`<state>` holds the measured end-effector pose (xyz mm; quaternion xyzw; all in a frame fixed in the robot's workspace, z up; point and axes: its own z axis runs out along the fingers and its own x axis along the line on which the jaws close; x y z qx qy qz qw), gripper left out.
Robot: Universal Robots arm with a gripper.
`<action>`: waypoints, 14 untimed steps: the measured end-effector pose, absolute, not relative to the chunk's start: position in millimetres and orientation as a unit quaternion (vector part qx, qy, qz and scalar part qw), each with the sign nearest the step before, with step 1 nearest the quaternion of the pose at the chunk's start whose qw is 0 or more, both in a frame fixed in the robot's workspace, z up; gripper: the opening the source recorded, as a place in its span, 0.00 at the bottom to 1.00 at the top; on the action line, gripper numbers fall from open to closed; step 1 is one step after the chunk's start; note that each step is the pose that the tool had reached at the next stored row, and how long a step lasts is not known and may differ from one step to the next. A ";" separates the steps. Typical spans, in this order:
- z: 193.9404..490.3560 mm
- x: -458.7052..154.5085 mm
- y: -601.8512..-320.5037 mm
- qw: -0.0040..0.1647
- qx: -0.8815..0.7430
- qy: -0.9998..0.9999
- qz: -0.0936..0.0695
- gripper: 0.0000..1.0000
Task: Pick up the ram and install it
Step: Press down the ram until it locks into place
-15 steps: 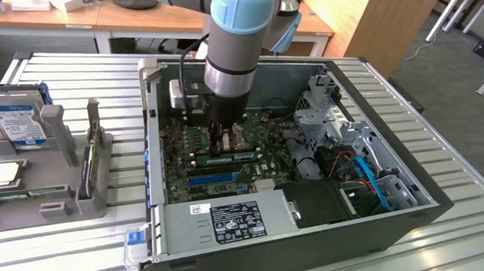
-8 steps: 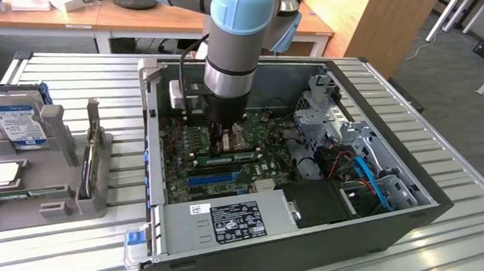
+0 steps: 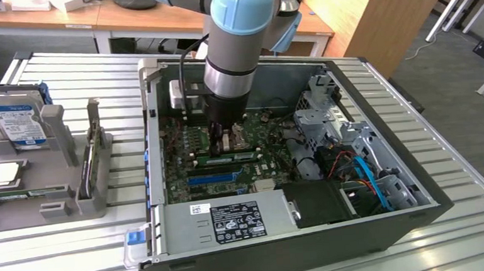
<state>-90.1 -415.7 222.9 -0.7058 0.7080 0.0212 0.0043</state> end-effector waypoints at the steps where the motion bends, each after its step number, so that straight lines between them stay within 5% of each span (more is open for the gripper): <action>1: 222.9 -90.1 -415.7 0.004 -0.706 0.708 0.021 0.11; 14: 244.6 -90.0 -415.7 0.004 -0.706 0.708 0.021 0.11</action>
